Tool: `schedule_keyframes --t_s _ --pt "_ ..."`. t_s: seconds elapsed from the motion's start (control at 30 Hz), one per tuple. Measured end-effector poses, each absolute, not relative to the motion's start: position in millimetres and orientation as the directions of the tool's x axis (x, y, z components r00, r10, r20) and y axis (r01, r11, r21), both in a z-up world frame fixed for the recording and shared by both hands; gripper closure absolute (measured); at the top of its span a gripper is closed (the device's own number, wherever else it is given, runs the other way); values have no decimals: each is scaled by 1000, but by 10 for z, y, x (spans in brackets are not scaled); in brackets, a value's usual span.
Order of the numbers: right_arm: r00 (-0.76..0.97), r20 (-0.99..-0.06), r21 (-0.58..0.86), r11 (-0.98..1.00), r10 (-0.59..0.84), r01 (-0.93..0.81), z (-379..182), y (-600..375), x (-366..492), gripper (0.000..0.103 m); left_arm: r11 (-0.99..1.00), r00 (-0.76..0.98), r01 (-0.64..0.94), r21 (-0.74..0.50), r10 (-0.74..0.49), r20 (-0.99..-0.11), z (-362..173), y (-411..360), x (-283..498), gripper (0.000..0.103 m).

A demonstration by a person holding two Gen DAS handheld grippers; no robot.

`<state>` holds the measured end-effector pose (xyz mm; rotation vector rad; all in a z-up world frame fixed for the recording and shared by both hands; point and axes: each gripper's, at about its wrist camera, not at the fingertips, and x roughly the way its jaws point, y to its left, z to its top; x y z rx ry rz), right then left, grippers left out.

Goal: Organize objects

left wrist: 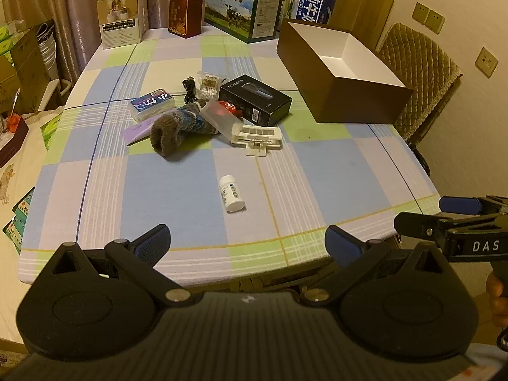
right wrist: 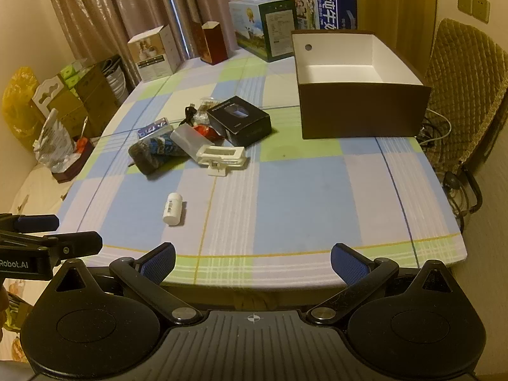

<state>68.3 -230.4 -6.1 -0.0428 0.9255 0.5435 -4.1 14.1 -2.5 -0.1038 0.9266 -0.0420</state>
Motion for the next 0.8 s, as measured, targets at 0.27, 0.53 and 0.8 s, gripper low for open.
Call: schedule_keyframes --t_s 0.27,0.53,0.8 --pt "472 -771 191 862 427 -469 -17 -2280 672 2 994 597 -19 -108 -75 -799 -43 158 17 1" --pt "469 -771 186 856 431 -482 8 -2224 688 2 994 599 -29 -110 -71 -798 -30 196 44 1" --pt "466 -770 185 852 436 -490 25 -2187 706 2 993 602 -43 -110 -62 -796 -3 221 45 1"
